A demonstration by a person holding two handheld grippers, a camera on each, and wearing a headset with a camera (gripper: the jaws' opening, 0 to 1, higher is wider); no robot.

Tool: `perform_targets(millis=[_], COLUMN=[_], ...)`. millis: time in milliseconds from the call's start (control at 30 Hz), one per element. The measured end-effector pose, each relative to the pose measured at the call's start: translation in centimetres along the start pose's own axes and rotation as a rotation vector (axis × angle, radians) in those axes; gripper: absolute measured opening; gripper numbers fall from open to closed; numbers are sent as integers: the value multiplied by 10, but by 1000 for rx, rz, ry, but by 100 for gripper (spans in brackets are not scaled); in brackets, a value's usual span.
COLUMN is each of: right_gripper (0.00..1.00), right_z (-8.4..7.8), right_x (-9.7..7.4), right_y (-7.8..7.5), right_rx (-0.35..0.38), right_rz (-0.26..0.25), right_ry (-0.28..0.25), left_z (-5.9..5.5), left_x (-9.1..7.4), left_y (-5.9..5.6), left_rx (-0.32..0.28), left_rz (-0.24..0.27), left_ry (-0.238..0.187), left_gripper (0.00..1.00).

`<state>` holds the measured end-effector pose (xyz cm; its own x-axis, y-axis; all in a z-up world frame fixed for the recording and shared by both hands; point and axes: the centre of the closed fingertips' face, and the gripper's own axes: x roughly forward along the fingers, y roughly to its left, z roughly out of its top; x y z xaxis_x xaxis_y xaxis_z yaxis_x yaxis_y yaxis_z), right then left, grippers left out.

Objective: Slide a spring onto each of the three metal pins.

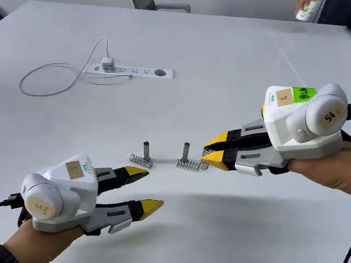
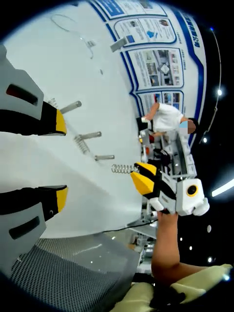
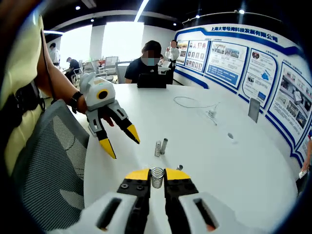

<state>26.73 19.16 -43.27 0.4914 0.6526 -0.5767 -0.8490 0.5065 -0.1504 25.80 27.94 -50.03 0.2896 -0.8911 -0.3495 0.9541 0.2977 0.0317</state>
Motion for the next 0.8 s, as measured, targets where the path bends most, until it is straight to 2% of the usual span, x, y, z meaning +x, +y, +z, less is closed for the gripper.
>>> perform_targets(millis=[267, 433, 600, 800], right_gripper=[11, 11, 11, 11], right_z=[-4, -13, -26, -41], right_x=[-18, -22, -18, -11], right_y=[-31, -52, -65, -71], right_rx=[41, 76, 108, 138], right_rz=[-91, -150, -175, -183], right_ry=[-7, 6, 25, 42], left_z=[-5, -11, -14, -16], left_x=[-13, -20, -24, -25], left_y=[12, 17, 20, 21], left_rx=[-32, -49, -59, -64], left_rz=[54, 81, 95, 100], left_ry=[-4, 2, 6, 11], left_gripper=[48, 50, 52, 54])
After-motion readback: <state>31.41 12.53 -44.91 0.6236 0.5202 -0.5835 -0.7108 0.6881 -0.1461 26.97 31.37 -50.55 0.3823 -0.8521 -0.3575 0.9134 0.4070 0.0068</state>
